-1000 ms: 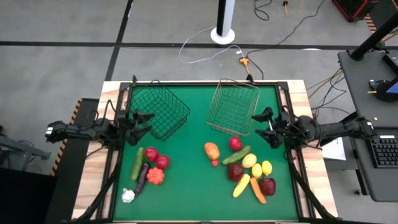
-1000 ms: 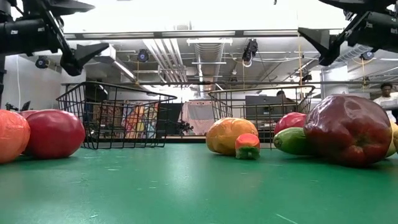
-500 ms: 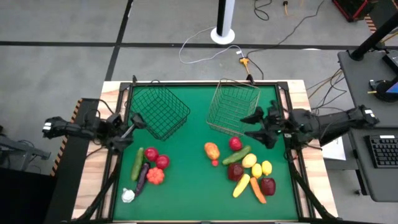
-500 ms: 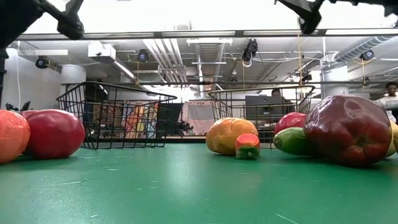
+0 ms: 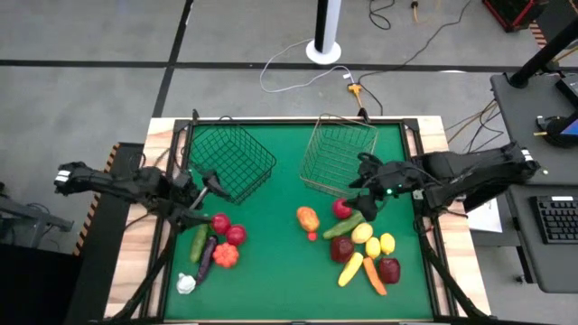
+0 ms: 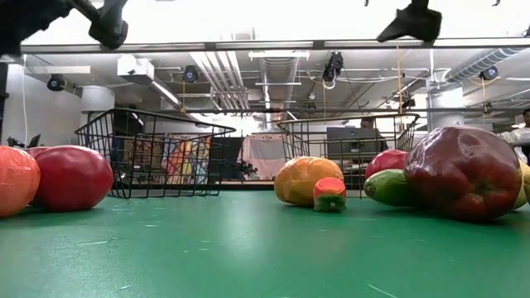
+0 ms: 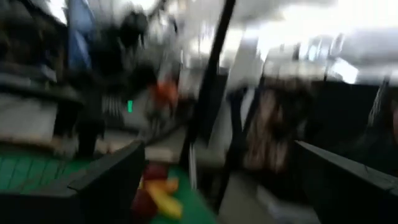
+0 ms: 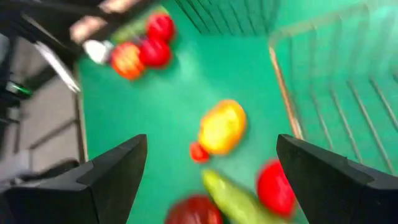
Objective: Sort produce into baskets
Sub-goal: Put the left apple into the gold wire basket
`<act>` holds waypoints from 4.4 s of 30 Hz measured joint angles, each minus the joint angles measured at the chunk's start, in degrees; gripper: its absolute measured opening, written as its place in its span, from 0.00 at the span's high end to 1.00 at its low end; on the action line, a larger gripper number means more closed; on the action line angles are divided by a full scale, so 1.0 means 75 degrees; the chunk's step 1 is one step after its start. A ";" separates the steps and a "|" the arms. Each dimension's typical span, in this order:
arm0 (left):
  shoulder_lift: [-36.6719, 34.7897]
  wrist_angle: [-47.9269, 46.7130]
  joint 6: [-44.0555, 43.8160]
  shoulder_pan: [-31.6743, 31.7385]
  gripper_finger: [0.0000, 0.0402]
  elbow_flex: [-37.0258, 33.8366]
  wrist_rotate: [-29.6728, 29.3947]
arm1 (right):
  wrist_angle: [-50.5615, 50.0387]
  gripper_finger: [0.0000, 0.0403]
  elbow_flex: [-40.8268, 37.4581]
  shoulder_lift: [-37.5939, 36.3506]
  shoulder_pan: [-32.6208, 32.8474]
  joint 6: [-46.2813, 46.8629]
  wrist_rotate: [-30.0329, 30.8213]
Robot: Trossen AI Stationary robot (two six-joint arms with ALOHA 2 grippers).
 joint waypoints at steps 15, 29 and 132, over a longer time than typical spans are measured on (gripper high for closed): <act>0.1335 -0.4326 0.1196 -0.0003 0.04 0.3156 -0.0111 | -0.1633 0.13 0.2014 0.1871 -0.0003 -0.0008 -0.0077; 0.2549 -0.6893 0.0484 -0.0028 0.04 0.5026 -0.0150 | -0.1788 0.13 0.2879 0.3571 -0.0039 -0.0673 -0.1795; 0.4136 -0.3817 0.0815 -0.0501 0.04 0.3464 -0.2198 | -0.2281 0.29 0.2891 0.6499 0.1706 0.4670 -0.0770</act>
